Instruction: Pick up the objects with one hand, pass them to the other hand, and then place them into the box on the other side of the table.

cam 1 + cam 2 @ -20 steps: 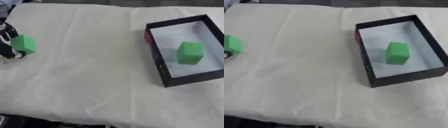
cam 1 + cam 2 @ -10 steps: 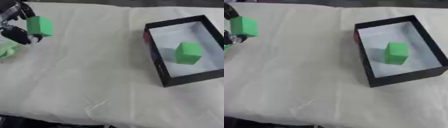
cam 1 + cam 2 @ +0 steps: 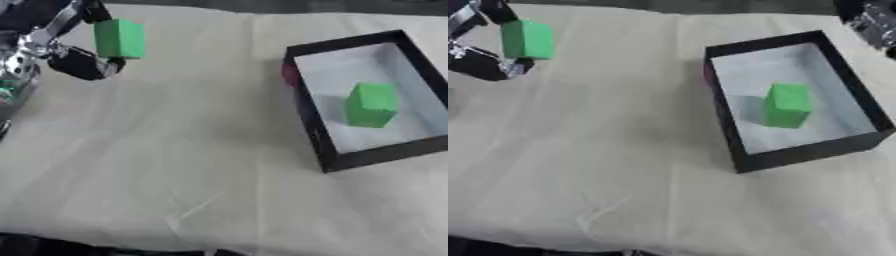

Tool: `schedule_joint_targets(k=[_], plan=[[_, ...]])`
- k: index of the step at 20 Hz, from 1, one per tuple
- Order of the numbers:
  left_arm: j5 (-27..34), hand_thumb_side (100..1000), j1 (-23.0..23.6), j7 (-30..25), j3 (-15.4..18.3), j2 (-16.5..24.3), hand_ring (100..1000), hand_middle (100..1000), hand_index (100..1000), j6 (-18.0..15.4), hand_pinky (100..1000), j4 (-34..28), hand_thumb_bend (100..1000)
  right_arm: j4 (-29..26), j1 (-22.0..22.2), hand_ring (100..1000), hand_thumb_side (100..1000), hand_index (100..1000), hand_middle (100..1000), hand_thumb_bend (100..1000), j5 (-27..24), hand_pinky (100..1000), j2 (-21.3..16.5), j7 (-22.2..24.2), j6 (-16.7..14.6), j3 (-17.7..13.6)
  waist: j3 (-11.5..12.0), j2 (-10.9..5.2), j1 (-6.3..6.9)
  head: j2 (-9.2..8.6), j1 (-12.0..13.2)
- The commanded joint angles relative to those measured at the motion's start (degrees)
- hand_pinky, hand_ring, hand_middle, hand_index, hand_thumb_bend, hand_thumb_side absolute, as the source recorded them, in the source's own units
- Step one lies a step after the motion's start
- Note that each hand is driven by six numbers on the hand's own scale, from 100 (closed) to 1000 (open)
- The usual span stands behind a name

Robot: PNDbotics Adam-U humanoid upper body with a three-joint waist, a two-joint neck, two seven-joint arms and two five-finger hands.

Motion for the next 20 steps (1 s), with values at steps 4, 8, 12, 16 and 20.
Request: schedule_joint_targets(k=[4, 8, 12, 16, 20], plan=[[-3.3, 100, -0.6, 4.7, 0.7, -5.6, 686, 586, 474, -2.8, 709, 1.3, 278, 0.6, -3.4, 1000, 415, 1000, 1000, 100, 4.5, 961, 0.3, 2.2, -0.4, 2.8, 0.2, -1.19, -1.24, -0.09, -0.5], [-3.9, 107, -0.9, 5.9, 0.4, -8.4, 682, 582, 470, -3.9, 705, 2.3, 267, 1.8, -5.2, 1000, 357, 1000, 1000, 100, 7.0, 958, 1.2, 3.3, -0.9, 5.0, 0.4, -1.27, -1.54, -0.09, -0.8], [-3.4, 118, -1.3, 6.9, 0.1, -10.5, 679, 580, 467, -5.0, 702, 3.2, 255, 3.0, -6.8, 1000, 319, 1000, 1000, 100, 9.3, 957, 2.2, 4.4, -1.9, 6.9, 0.6, -1.31, -1.74, -0.09, -1.2], [-2.4, 134, -1.9, 7.7, -0.5, -12.1, 682, 579, 465, -6.3, 705, 3.7, 243, 4.3, -8.2, 1000, 290, 1000, 1000, 100, 11.0, 957, 3.3, 5.5, -2.7, 8.4, 0.8, -1.24, -1.80, -0.09, -1.5], [-0.9, 143, -2.9, 8.6, -1.5, -13.7, 682, 577, 462, -8.3, 706, 4.0, 233, 6.0, -9.8, 1000, 271, 1000, 1000, 100, 12.8, 955, 4.5, 6.6, -3.4, 9.7, 1.0, -1.07, -1.87, -0.10, -2.1]])
